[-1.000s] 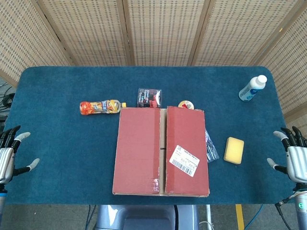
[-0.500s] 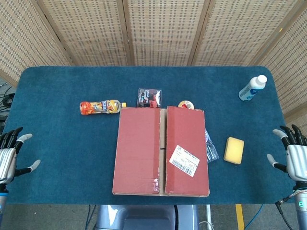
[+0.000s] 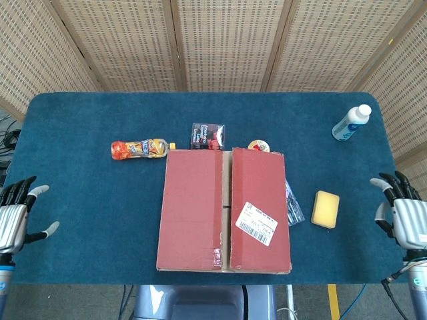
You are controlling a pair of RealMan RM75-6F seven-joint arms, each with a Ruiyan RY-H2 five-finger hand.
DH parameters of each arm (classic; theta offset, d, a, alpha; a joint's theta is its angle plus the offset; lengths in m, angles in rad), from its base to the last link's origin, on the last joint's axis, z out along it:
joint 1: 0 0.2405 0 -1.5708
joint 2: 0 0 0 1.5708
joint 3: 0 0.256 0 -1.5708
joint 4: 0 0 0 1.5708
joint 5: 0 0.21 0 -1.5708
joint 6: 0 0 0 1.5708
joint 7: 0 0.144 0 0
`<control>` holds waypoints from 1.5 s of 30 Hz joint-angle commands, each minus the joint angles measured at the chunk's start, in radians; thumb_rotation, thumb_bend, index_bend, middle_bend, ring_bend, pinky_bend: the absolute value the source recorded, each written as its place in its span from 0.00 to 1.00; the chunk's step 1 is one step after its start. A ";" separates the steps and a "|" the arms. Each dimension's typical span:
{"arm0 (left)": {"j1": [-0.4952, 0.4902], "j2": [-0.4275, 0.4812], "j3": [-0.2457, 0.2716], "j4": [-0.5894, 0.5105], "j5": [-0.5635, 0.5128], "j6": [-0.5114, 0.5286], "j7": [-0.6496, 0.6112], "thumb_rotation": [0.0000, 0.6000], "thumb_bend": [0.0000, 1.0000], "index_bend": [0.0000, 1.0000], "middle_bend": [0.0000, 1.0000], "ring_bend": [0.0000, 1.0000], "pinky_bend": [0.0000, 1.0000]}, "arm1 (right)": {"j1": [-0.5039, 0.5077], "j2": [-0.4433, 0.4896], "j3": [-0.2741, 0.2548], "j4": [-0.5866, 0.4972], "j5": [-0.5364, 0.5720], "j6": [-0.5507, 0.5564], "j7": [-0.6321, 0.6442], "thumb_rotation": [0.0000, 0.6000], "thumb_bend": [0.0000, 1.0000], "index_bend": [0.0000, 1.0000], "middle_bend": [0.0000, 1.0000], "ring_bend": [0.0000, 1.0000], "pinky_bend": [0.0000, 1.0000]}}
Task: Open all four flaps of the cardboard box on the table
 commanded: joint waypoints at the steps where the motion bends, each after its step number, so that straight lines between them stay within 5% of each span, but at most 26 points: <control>1: -0.002 0.001 0.000 0.000 0.002 -0.002 0.001 0.85 0.21 0.20 0.07 0.07 0.06 | 0.025 0.019 0.007 -0.010 -0.033 -0.022 0.049 1.00 1.00 0.22 0.20 0.04 0.19; 21: -0.017 0.014 0.000 -0.019 -0.010 -0.019 0.022 0.85 0.21 0.20 0.07 0.07 0.04 | 0.267 0.108 0.051 -0.075 -0.309 -0.157 0.341 1.00 1.00 0.29 0.22 0.04 0.19; 45: -0.046 0.026 0.001 -0.016 -0.042 -0.070 0.029 0.85 0.21 0.21 0.07 0.06 0.04 | 0.562 0.070 0.060 -0.153 -0.416 -0.396 0.382 1.00 1.00 0.32 0.25 0.04 0.19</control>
